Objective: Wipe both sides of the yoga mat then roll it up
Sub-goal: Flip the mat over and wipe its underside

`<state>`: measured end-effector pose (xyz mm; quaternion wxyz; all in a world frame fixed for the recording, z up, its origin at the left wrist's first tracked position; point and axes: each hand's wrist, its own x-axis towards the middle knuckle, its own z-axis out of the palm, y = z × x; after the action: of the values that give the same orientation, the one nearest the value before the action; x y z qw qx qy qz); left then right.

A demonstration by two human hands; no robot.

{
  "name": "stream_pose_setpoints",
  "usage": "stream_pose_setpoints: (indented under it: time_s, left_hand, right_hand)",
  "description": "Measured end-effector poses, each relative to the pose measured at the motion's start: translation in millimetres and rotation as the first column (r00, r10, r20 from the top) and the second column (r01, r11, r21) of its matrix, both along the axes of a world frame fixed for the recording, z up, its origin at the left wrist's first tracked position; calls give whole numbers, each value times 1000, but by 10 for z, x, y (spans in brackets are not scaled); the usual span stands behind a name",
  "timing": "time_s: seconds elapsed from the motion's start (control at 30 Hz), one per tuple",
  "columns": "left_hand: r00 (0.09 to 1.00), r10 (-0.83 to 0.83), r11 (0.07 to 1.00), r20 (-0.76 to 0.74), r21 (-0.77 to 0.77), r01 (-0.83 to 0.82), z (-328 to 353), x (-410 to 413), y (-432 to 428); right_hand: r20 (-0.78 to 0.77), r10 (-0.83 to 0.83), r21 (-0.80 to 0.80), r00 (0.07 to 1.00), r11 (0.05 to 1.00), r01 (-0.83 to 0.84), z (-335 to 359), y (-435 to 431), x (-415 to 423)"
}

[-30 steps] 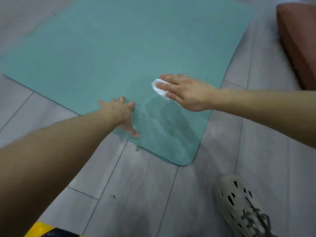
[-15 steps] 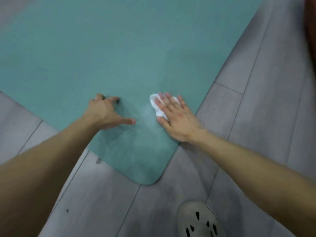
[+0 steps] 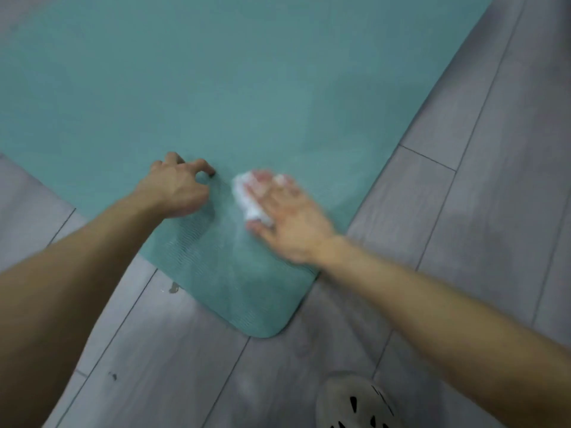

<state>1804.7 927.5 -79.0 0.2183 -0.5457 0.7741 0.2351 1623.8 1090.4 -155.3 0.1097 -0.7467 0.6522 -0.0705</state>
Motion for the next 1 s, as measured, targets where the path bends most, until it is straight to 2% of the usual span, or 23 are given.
stream_pose_setpoints:
  time_s: [0.03,0.1,0.17,0.2,0.27,0.33,0.4,0.43,0.5,0.53,0.6,0.67,0.7,0.77,0.83,0.87,0.9,0.97,1.0]
  left_hand:
    - [1000,-10,1000,-3,17,10,15,49,-50]
    - [999,-39,999,-16,32,40,27,126,-96]
    - [998,-9,1000,-65,6,10,35,188,-97]
    - [993,30,999,-111,-20,-33,36,231,-89]
    - [974,103,988,-200,-89,-123,2,347,-51]
    - [961,145,969,-238,-162,-186,-43,502,-28]
    - [953,208,942,-220,-219,-256,-111,742,-43]
    - [954,230,930,-193,-244,-274,-149,889,-57]
    - [959,245,930,-144,-243,-275,-216,1174,-87]
    - [962,244,938,-125,-222,-267,-243,1303,-114]
    - [968,232,956,-98,-162,-246,-279,1501,-147]
    - [972,212,966,-101,-131,-224,-317,1588,-173]
    - [977,191,971,-94,-128,-202,-315,1593,-178]
    - [983,166,977,-84,-122,-175,-314,1626,-190]
    - [985,158,980,-74,-109,-165,-294,1640,-197]
    - [987,147,983,-68,-99,-154,-280,1636,-208]
    - [989,132,986,-61,-91,-137,-257,1628,-227]
    - [994,95,990,-54,-97,-100,-207,1635,-265]
    - [995,86,991,-53,-102,-91,-177,1624,-269]
  right_hand:
    - [-30,-152,-11,988,988,152,-19,-125,-339]
    - [-94,-450,75,888,886,457,52,-351,-1028]
    - [-95,-618,131,780,769,625,123,-549,-1305]
    - [-80,-629,138,773,761,634,145,-626,-1177]
    - [-42,-477,63,878,876,479,69,-665,-518]
    - [19,-145,21,989,989,145,-15,-599,418]
    - [32,173,62,984,983,-174,10,-505,1207]
    - [21,273,85,962,958,-274,48,-469,1404]
    - [7,349,73,937,934,-349,-1,-507,1330]
    - [7,296,41,955,954,-296,-25,-580,1124]
    - [-30,20,14,999,1000,-20,-49,-775,499]
    - [-79,-303,30,950,952,306,-32,-940,-236]
    - [-95,-411,49,907,908,416,-6,-992,-497]
    - [-103,-509,79,854,852,517,22,-1056,-547]
    - [-78,-406,26,910,912,409,-12,-1034,-43]
    - [-58,-244,6,968,970,244,-41,-992,330]
    - [-34,-12,11,999,1000,12,-56,-934,738]
    - [-10,406,82,914,911,-404,-15,-734,1440]
    - [-11,491,101,871,867,-488,17,-653,1597]
